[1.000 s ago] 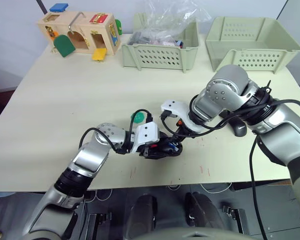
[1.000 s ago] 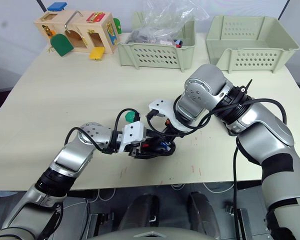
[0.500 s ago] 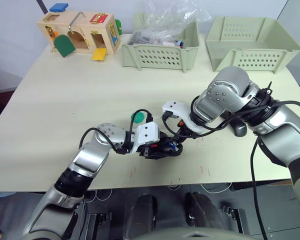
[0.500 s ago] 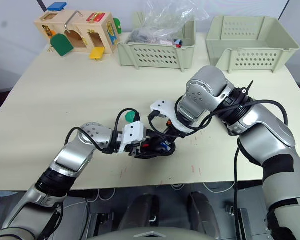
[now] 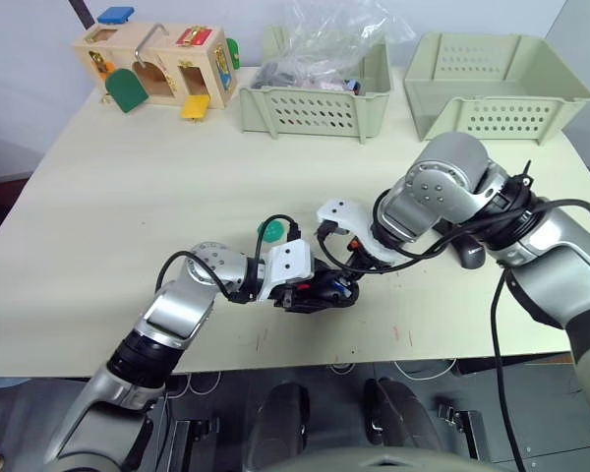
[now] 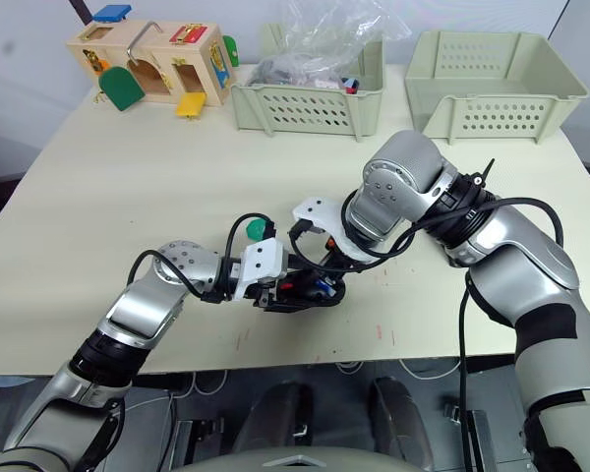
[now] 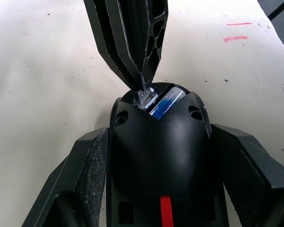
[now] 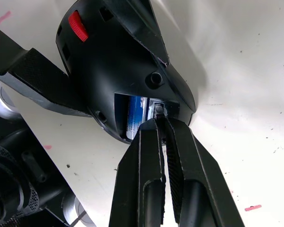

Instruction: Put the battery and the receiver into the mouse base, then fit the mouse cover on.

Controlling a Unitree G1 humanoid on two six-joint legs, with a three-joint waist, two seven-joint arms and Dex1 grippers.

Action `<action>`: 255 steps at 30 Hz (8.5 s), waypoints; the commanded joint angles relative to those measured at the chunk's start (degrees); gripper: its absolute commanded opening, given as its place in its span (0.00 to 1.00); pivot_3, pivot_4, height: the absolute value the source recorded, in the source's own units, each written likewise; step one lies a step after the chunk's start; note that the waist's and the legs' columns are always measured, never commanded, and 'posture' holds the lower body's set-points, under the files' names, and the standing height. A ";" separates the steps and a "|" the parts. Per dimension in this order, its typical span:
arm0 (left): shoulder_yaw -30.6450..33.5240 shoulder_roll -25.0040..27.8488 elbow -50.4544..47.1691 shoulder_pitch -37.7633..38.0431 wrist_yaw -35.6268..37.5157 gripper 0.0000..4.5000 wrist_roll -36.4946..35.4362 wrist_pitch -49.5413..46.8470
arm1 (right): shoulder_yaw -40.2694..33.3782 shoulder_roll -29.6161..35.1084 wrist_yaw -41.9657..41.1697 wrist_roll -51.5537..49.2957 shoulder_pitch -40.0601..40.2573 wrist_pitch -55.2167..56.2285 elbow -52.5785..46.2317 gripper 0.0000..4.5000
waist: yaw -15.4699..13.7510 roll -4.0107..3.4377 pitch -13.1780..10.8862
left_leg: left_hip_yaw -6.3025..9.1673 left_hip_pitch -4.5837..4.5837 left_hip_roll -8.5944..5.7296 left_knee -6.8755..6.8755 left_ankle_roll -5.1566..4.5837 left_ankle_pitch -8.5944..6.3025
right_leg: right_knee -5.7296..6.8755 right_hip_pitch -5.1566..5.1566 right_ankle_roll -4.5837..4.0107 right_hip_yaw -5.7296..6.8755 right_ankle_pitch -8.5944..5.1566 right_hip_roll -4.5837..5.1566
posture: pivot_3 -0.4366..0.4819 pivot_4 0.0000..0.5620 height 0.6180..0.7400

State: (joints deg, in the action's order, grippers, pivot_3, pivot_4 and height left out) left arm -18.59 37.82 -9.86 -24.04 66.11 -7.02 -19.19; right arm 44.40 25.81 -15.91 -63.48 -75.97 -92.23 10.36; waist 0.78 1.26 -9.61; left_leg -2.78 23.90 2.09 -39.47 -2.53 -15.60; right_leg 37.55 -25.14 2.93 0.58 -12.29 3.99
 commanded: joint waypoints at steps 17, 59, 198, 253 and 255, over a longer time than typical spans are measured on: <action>0.12 -0.67 -2.16 0.53 -0.96 0.63 -0.49 -0.15 | 2.97 -3.39 5.03 -7.14 -4.34 -0.27 7.81 0.00 | 0.02 0.00 0.00 | 0.00 0.00 0.01 0.01 0.00 0.00 | -0.02 0.01 0.00 0.00 0.00 0.01 | 0.48 0.27 1.00; 0.64 -0.29 -2.00 1.04 -1.09 0.63 -0.91 -0.26 | -12.90 15.70 2.96 -6.66 8.49 5.12 -20.85 0.44 | -0.26 0.01 0.01 | 0.05 0.08 0.04 0.08 -0.01 -0.01 | -0.28 0.03 0.01 0.05 0.00 0.03 | 0.48 0.27 1.00; 40.10 -0.43 -21.05 32.70 -3.90 0.99 -35.50 -6.97 | -63.81 23.19 -13.77 21.08 75.66 34.48 -45.45 1.00 | -1.44 0.09 0.17 | 0.01 -0.39 0.11 0.04 0.17 0.10 | -0.53 0.55 -0.02 -0.06 0.01 -0.20 | 0.48 0.27 1.00; 42.96 1.90 -17.17 40.14 6.82 0.99 -40.71 0.25 | -51.44 22.63 -21.74 35.61 57.33 38.25 -15.78 1.00 | -1.47 0.00 0.22 | -0.04 -0.26 0.12 0.05 0.17 0.10 | -0.66 0.50 -0.08 0.04 0.03 -0.23 | 0.48 0.27 1.00; 42.94 1.89 -17.19 40.29 6.84 0.99 -40.68 0.39 | -51.25 22.57 -22.26 35.96 57.19 38.47 -15.39 1.00 | -1.47 0.00 0.22 | -0.05 -0.26 0.12 0.05 0.17 0.10 | -0.66 0.50 -0.08 0.04 0.02 -0.23 | 0.48 0.27 1.00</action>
State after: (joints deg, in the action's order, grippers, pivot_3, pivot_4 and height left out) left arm 24.10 39.45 -26.56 16.02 72.43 -47.41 -19.90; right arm -6.61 48.25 -37.36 -28.00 -17.76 -54.90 -4.65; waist -0.69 1.25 -9.39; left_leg -2.83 23.65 2.21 -39.41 -2.36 -15.50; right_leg 36.89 -24.65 2.84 0.62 -12.27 3.76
